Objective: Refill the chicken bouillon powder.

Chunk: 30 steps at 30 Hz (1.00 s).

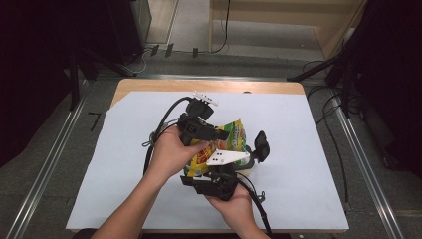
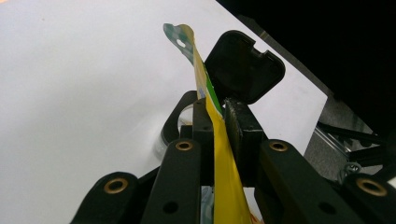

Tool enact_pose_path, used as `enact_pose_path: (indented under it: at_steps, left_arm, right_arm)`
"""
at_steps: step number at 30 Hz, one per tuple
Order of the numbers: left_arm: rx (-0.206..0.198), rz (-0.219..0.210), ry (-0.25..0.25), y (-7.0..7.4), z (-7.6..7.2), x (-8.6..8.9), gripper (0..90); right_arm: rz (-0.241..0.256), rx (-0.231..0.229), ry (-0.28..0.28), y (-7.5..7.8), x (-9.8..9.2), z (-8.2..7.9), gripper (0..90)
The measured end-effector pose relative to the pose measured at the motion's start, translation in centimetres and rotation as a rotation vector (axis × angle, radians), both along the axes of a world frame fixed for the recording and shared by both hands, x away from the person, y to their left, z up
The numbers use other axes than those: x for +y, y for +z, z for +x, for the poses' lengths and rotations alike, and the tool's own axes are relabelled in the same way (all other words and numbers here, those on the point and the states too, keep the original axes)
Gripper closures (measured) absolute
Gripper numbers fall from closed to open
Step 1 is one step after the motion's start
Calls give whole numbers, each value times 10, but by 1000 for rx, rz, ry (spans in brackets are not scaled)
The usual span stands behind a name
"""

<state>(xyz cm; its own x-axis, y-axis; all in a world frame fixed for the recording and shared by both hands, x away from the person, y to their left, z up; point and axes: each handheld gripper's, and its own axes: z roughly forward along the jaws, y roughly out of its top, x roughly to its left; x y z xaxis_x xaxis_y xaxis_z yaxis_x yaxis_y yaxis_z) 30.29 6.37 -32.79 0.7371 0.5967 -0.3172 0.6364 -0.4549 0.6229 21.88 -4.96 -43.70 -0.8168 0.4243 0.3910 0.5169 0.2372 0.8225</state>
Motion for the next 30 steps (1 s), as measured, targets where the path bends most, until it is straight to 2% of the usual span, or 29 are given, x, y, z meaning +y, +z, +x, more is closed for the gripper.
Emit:
enact_pose_path:
  at_steps: [4, 14, 18, 30]
  left_arm:
    - [-10, 9, 0, 1, -2, -1, 833]
    - [-4, 17, 1, -1, -2, -1, 843]
    - [-18, 28, -5, -2, -3, -2, 848]
    - [-3, 25, -12, -4, -1, -2, 841]
  right_arm:
    - [0, 3, 4, -1, 1, 1, 643]
    - [-7, 3, 5, -2, 2, 1, 642]
    - [-13, 1, 3, -2, 2, 1, 649]
    - [-20, -1, 3, -2, 1, 1, 654]
